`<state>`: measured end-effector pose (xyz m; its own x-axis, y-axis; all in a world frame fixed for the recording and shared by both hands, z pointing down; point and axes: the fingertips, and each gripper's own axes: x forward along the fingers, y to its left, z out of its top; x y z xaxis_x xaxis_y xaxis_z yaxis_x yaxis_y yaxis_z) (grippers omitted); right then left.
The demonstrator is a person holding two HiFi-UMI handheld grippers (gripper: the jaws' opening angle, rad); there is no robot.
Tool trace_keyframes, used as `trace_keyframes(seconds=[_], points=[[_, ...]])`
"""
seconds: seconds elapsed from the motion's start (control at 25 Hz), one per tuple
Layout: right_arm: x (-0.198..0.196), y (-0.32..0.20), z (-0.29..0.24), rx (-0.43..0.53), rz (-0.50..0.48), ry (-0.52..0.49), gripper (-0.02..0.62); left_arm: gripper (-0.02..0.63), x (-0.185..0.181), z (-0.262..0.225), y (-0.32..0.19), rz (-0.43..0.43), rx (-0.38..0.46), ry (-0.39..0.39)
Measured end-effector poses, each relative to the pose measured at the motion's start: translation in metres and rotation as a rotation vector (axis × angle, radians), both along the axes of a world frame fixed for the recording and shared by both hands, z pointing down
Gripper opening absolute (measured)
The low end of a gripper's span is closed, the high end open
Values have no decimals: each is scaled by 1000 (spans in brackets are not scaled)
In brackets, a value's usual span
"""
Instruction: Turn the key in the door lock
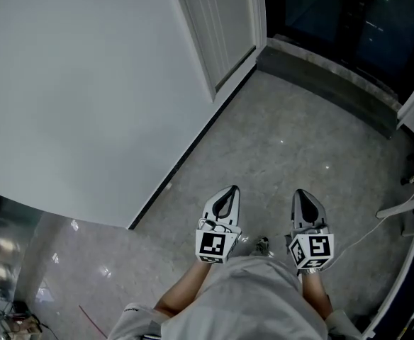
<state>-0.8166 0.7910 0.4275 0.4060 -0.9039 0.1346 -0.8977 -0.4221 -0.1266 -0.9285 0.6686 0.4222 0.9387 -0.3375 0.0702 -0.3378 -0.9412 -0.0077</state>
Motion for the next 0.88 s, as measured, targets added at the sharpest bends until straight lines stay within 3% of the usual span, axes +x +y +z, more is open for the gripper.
trace_keyframes(seconds=[0.24,0.48,0.88], points=[[53,-8,-2,11,-15,0,2,9,51,-5,-8,-25,10,17],[79,-18,1,3,-7,-17,2,8,80,-2,-23,-26,-6,5],[149,-50,12,-13,57,-26,2,8,154,13,-64,27,-27,-2]])
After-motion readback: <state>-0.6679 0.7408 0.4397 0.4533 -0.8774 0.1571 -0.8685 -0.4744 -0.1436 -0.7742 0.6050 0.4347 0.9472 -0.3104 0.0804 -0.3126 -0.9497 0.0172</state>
